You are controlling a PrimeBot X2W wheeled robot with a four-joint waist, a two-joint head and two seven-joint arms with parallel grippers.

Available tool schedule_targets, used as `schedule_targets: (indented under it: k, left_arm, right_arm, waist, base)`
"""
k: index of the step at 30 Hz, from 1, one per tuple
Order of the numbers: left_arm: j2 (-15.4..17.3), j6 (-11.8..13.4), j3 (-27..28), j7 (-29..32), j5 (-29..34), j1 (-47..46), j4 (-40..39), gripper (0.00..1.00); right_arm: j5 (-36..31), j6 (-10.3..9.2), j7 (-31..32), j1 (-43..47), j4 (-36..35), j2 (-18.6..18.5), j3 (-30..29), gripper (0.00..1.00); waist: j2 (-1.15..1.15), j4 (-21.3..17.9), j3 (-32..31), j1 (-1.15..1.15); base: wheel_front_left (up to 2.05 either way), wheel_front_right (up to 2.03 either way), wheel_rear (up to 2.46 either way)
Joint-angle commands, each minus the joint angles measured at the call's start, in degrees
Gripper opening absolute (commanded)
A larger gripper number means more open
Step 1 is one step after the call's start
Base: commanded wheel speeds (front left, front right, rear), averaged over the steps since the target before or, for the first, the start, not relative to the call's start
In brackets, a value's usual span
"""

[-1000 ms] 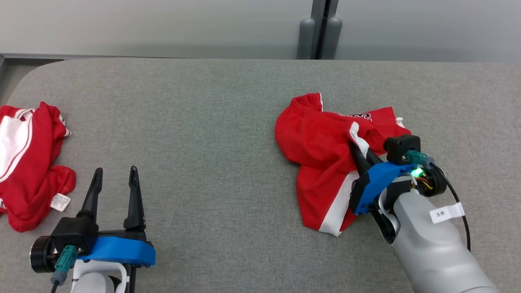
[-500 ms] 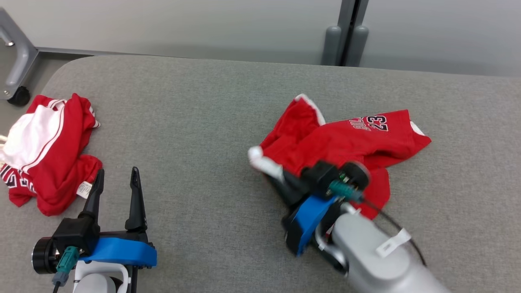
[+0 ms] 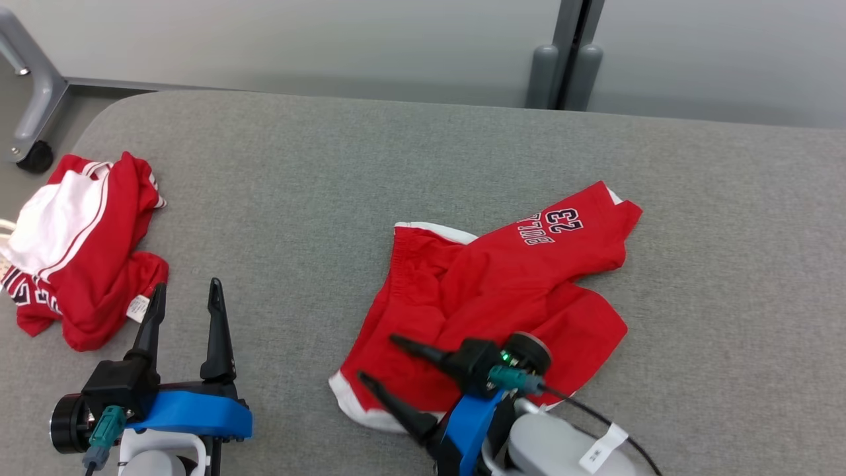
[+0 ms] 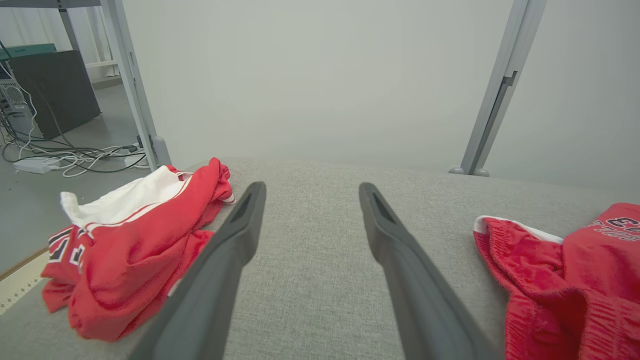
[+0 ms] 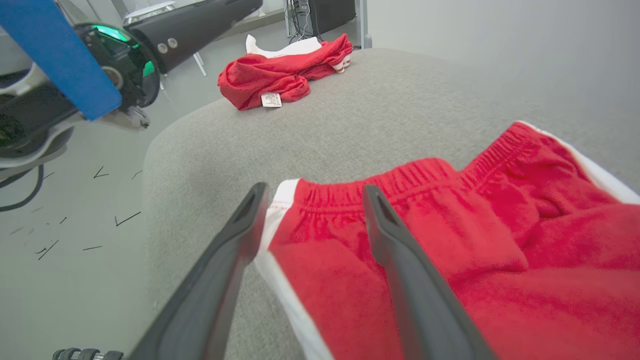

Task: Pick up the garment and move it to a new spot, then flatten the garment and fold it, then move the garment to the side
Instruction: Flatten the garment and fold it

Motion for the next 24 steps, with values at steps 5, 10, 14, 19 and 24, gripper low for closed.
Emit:
schedule_targets:
  k: [5, 10, 14, 19, 24]
  left_arm:
    - [-0.03, -0.07, 0.80, -0.15, 0.47, 0.90, 0.05, 1.00]
    - [-0.05, -0.07, 1.74, -0.16, 0.75, 2.08, -0.34, 1.00]
    - [-0.01, -0.07, 1.84, -0.16, 0.97, 2.58, -0.53, 1.00]
    - [-0.05, -0.07, 1.59, -0.15, 0.78, 2.79, -0.51, 1.00]
    - [-0.04, -0.07, 1.31, -0.15, 0.67, 2.81, -0.59, 1.00]
  right_arm:
    - [-4.73, 0.01, -0.21, -1.08, 0.70, -0.36, -9.10, 1.00]
    - [-12.71, 0.01, -0.20, 0.14, 1.20, -0.74, -23.31, 1.00]
    - [-16.88, 0.02, -0.20, 2.59, 1.45, -2.68, -31.55, 1.00]
    - [-19.51, 0.01, -0.20, 6.11, 2.71, -4.43, -37.36, 1.00]
    - [-19.58, 0.01, -0.20, 9.29, 4.97, -4.43, -39.08, 1.00]
  waist:
    - [0.00, -2.09, -1.35, 0.00]
    - [0.00, -3.96, -2.40, 0.00]
    - [0.00, -4.86, -2.77, 0.00]
    - [0.00, -5.39, -2.72, 0.00]
    - [0.00, -5.67, -2.46, 0.00]
  base:
    - [0.00, 0.00, 0.00]
    - [0.00, 0.00, 0.00]
    - [0.00, 0.00, 0.00]
    - [0.00, 0.00, 0.00]
    - [0.00, 0.00, 0.00]
